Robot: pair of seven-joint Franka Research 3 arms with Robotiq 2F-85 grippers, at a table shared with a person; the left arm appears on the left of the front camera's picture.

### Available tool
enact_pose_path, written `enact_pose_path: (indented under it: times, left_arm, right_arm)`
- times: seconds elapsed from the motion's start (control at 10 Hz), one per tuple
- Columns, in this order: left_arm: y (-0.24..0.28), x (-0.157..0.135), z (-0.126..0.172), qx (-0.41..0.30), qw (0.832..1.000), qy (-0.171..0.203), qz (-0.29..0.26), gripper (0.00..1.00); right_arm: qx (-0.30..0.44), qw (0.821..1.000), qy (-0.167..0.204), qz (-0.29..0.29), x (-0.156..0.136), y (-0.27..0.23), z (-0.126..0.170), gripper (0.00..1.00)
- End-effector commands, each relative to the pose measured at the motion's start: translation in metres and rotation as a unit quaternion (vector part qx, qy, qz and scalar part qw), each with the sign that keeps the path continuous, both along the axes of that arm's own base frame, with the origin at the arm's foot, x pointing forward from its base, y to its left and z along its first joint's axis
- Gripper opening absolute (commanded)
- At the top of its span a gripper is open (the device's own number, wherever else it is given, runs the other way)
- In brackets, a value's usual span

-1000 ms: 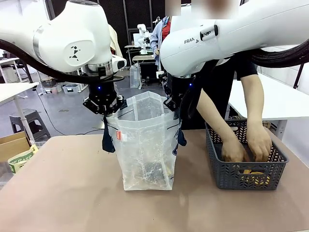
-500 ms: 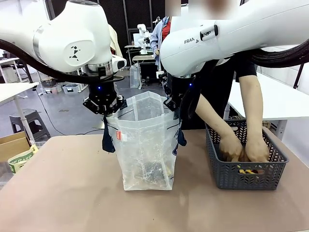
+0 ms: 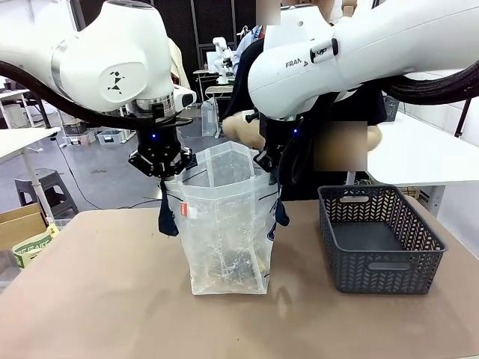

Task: Transfer purchased items from the store into the shopping bag.
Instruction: Move the Reusable shopping bag to the right side of the table.

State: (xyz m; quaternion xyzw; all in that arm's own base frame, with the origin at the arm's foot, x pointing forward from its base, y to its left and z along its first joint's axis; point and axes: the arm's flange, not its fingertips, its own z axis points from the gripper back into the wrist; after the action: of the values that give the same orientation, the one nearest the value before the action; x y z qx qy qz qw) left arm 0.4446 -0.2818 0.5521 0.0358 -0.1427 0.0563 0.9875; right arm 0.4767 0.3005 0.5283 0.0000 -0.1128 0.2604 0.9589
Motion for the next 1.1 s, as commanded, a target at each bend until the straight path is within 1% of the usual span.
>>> enact_pose_path:
  times: [0.0,1.0]
  left_arm:
    - [0.0013,0.0003,0.0012,-0.001,1.0,-0.001,0.001,0.0]
    - [0.0013,0.0003,0.0012,-0.001,1.0,-0.001,0.001,0.0]
  right_arm:
    - [0.001,1.0,-0.001,0.0,0.0006,0.0001,0.001,0.0]
    - [0.001,1.0,-0.001,0.0,0.0006,0.0001,0.001,0.0]
